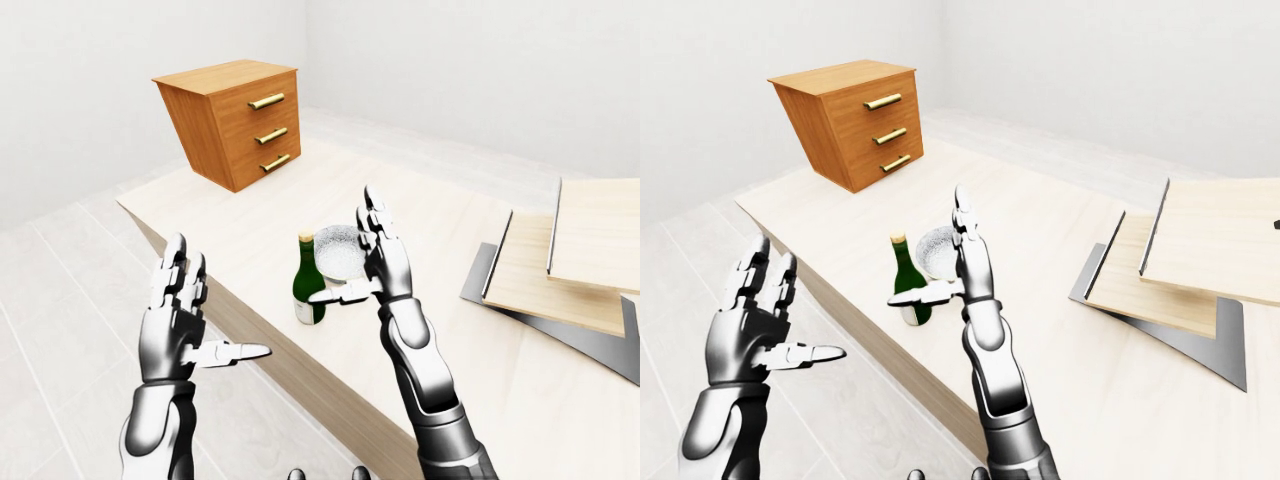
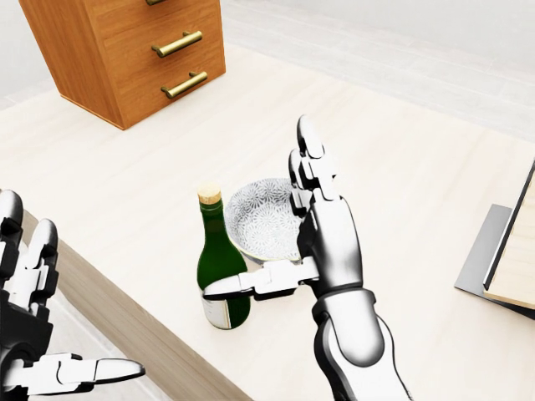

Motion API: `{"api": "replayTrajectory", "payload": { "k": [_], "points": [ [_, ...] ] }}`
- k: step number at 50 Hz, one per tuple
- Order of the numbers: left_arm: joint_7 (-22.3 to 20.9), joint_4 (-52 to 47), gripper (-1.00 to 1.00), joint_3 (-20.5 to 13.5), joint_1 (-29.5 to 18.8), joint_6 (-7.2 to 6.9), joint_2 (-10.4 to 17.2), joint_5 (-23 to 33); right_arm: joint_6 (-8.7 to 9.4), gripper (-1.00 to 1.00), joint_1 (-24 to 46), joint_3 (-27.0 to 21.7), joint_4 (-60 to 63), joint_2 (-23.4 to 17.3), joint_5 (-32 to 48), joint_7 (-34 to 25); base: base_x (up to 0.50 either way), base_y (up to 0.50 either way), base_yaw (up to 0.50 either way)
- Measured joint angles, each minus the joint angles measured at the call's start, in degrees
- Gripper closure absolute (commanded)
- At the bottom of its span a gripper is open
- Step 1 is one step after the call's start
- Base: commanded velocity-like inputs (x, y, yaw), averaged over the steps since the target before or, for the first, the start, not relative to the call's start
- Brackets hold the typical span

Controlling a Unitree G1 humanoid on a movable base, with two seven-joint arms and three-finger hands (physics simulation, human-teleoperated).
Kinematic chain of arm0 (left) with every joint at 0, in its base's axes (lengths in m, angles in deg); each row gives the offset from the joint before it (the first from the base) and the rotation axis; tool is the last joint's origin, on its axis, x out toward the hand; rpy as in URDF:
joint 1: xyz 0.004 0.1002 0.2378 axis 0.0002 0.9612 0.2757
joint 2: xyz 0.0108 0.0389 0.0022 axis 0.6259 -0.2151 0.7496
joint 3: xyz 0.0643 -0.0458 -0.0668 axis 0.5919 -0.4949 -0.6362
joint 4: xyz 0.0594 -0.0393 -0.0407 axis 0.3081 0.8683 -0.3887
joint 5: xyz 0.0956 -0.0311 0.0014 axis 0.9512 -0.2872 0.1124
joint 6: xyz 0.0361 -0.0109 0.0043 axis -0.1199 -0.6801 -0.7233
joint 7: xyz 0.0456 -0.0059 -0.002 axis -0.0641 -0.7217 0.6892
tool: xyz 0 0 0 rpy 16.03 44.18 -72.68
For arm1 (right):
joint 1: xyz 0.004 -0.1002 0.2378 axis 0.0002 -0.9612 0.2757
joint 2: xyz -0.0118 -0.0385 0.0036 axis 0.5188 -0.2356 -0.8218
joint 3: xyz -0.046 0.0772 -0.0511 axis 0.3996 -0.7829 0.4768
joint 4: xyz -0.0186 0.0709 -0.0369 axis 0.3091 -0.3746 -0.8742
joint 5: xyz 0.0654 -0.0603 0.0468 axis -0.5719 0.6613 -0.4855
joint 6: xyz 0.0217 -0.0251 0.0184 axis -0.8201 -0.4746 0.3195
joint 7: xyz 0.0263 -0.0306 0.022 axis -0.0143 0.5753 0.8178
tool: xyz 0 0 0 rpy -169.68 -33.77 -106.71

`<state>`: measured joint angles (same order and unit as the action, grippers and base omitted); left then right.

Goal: Put the wine bottle on the wine rack.

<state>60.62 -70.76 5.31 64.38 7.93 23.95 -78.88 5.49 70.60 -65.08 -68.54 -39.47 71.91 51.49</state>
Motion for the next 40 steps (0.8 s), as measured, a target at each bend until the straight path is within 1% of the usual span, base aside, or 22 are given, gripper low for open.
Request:
{"api": "replayTrajectory", "payload": {
  "k": [21,40],
  "points": [
    [-0.41,0.50,-1.00,-0.68,-0.10,0.00,-0.01,-0.07,0.00,-1.00,4.29,1.21,-3.89,2.31,1.56,-0.05,0.00,0.00,0.00],
    [-0.79,0.87,-1.00,-1.32,-0.14,0.00,0.10,-0.20,0.00,-1.00,5.84,2.04,-8.41,3.93,2.77,-0.25,0.00,0.00,0.00]
  ]
}}
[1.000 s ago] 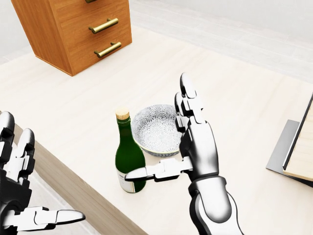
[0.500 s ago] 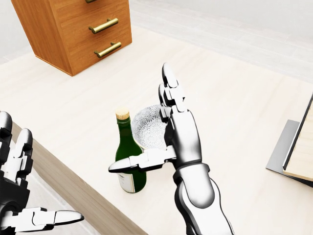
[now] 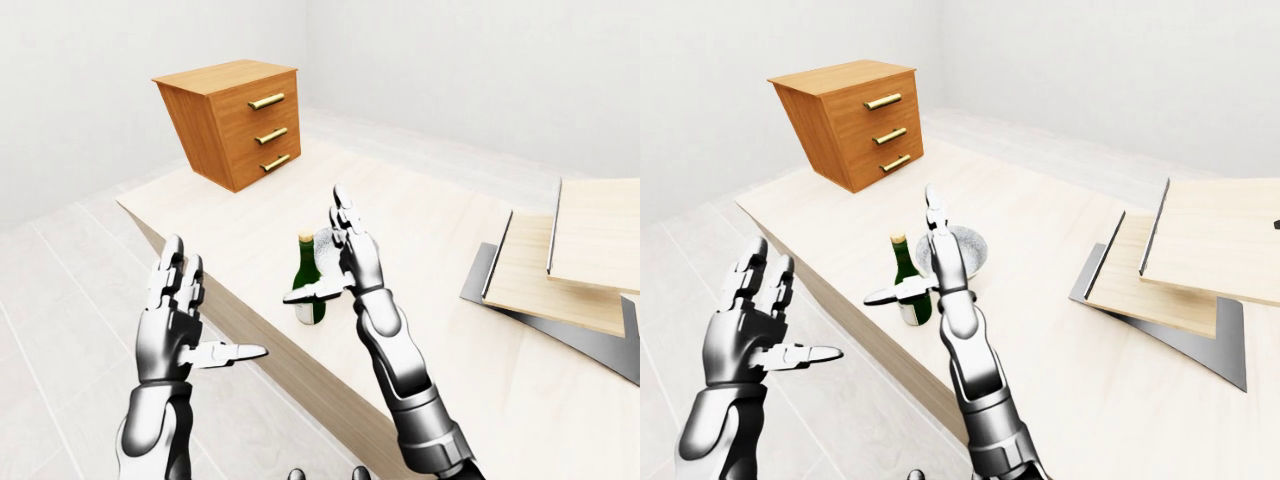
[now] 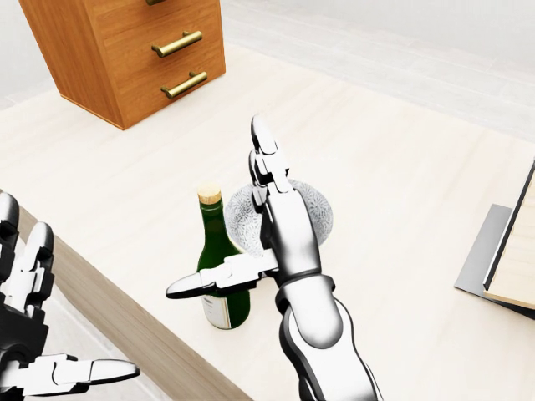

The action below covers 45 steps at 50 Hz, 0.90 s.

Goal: Put the wine bottle on the wine rack.

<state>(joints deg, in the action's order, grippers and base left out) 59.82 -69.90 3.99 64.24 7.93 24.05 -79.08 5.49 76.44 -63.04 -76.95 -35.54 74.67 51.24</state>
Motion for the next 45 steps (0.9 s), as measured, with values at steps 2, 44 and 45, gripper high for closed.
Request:
{"api": "replayTrajectory", "payload": {
  "k": [2,44,45],
  "points": [
    [-0.03,-0.14,-1.00,-0.05,0.04,0.00,-0.01,-0.02,0.00,-1.00,0.02,0.01,-0.64,0.07,0.07,-0.03,0.00,0.00,0.00],
    [-0.57,-0.15,-1.00,-0.62,0.57,0.00,-0.35,-0.04,-0.02,-1.00,6.70,-3.17,-14.83,0.86,-0.81,0.32,0.00,0.00,0.00],
    [-0.58,-0.17,-1.00,-0.63,0.59,0.00,-0.35,-0.05,-0.11,-1.00,7.17,-3.39,-15.53,0.84,-0.95,0.34,0.00,0.00,0.00]
  ]
}}
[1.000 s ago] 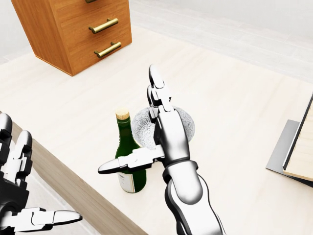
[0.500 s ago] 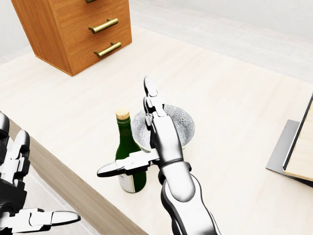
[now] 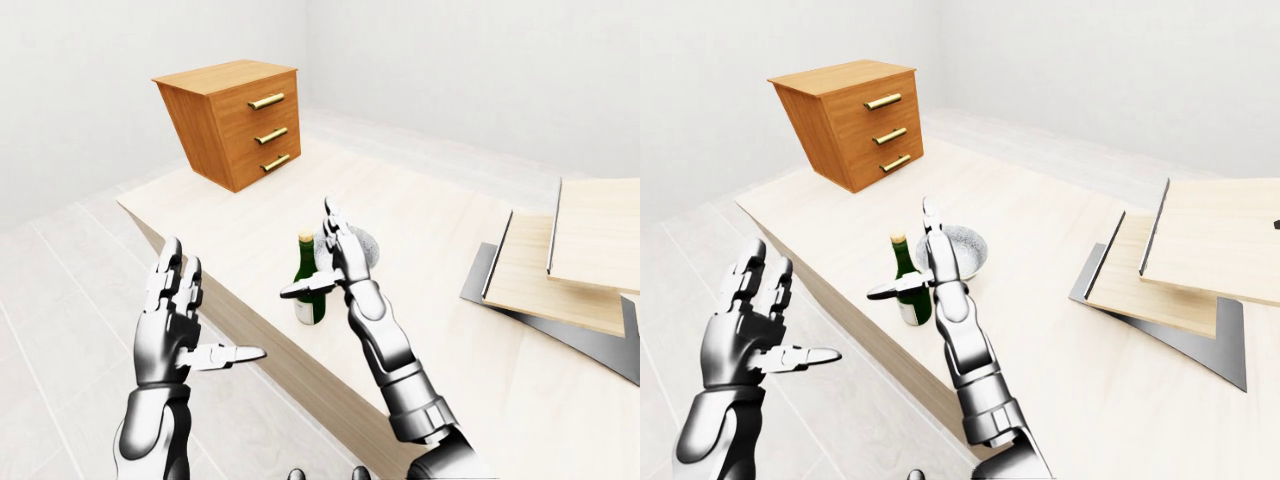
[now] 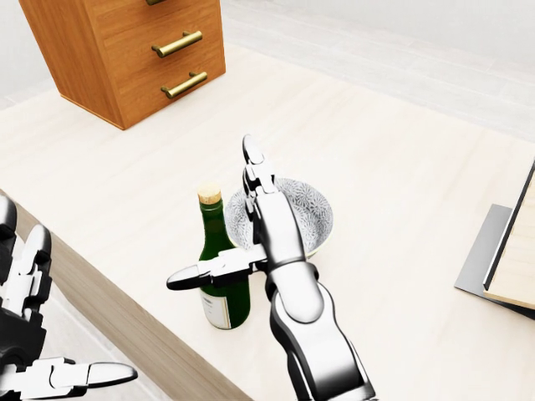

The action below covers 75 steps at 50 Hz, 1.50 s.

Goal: Put the wine bottle on the wine rack.

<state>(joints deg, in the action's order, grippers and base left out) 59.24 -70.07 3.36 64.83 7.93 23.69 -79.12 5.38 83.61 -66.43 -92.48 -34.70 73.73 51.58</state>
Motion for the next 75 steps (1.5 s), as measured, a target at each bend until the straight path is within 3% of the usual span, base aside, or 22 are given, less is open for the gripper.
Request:
{"api": "replayTrajectory", "payload": {
  "k": [22,23,25,26,27,29,44,57,65,71,75],
  "points": [
    [-0.15,0.68,-1.00,-0.14,-0.18,0.00,0.06,0.07,-1.97,-1.00,6.94,-2.53,-9.55,-0.34,-2.12,0.83,0.00,0.00,0.00],
    [-0.15,0.69,-1.00,-0.14,-0.17,0.00,0.06,0.06,-2.07,-0.01,7.03,-2.55,-9.70,-0.33,-2.19,0.81,0.00,0.00,0.00],
    [-0.16,0.65,-1.00,-0.17,-0.16,0.00,0.07,0.04,-2.25,0.44,7.16,-2.58,-9.98,-0.32,-2.28,0.81,0.00,0.00,0.00],
    [-0.16,0.64,-1.00,-0.18,-0.16,0.00,0.08,0.03,-2.33,0.77,7.22,-2.59,-10.10,-0.31,-2.33,0.80,0.00,0.00,0.00],
    [-0.16,0.62,-1.00,-0.20,-0.16,0.00,0.08,0.02,-2.39,0.77,7.26,-2.58,-10.19,-0.30,-2.37,0.79,0.00,0.00,0.00],
    [-0.17,0.59,-1.00,-0.22,-0.16,0.00,0.08,0.01,-2.51,1.00,7.34,-2.55,-10.33,-0.25,-2.49,0.74,0.00,0.00,0.00],
    [-0.30,0.74,-1.00,-0.38,-0.24,0.00,0.10,-0.14,-2.78,1.00,7.24,-2.49,-10.09,0.21,-2.05,-1.63,0.00,0.00,0.00],
    [-0.40,1.13,-1.00,-0.38,-0.14,0.00,0.04,-0.15,-2.96,1.00,7.19,-1.93,-9.90,-0.16,-2.74,0.21,0.00,0.00,0.00],
    [-0.45,1.37,-1.00,-0.31,-0.03,0.00,-0.01,-0.18,-2.39,1.00,6.12,-1.79,-8.18,-0.20,-2.53,0.51,0.00,0.00,0.00],
    [-0.60,1.68,-1.00,-0.45,0.15,0.00,-0.06,-0.42,-0.10,1.00,4.17,-1.78,-4.50,-0.15,-3.36,-0.33,0.00,0.00,0.00],
    [-0.63,1.60,-1.00,-0.68,0.16,0.00,-0.08,-0.79,0.11,1.00,3.01,-1.50,-1.79,-0.19,-3.77,-0.12,0.00,0.00,0.00]
  ]
}}
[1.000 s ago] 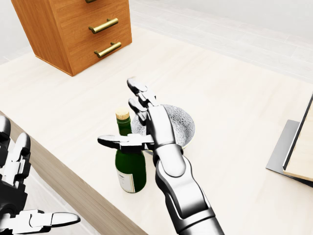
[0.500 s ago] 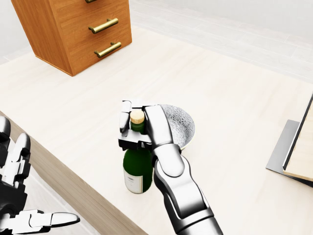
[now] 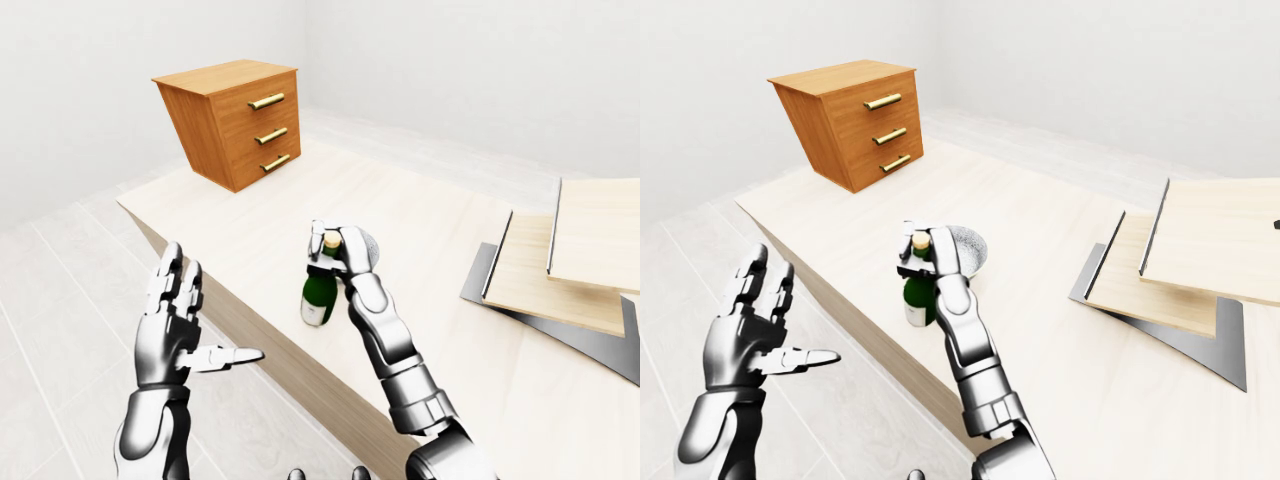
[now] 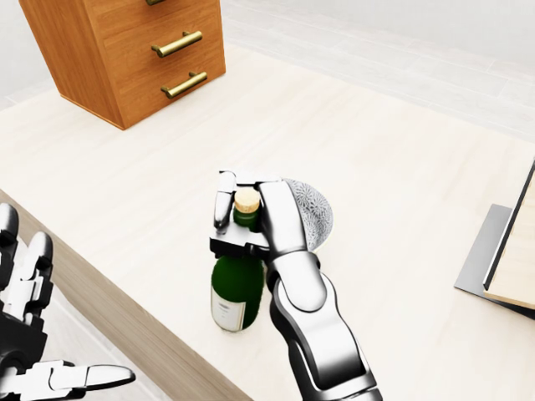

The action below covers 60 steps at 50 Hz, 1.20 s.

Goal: Put the wine bottle on the wine rack.

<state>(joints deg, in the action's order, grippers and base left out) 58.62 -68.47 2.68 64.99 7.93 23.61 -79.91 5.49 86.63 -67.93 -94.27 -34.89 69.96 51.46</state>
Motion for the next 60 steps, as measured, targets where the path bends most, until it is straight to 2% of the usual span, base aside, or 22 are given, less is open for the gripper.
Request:
{"api": "replayTrajectory", "payload": {
  "k": [19,32,46,60],
  "points": [
    [-0.27,0.29,-1.00,-0.81,0.06,0.00,-0.10,-1.15,0.00,1.00,-2.86,2.18,16.46,0.31,-1.63,1.78,0.00,0.00,0.00],
    [-0.05,-0.07,-1.00,-0.98,-0.13,0.00,-0.03,-1.64,0.00,1.00,-1.70,1.77,24.05,0.38,-4.23,2.53,0.00,0.00,0.00],
    [0.15,-0.31,-1.00,-1.12,-0.46,0.00,0.06,-1.85,0.00,1.00,2.51,-2.31,28.41,-1.31,-9.85,4.71,0.00,0.00,0.00],
    [0.36,0.39,-1.00,-0.94,-0.92,0.00,0.18,-1.73,0.00,1.00,7.02,-9.55,28.85,-7.27,-20.70,7.69,0.00,0.00,0.00]
  ]
}}
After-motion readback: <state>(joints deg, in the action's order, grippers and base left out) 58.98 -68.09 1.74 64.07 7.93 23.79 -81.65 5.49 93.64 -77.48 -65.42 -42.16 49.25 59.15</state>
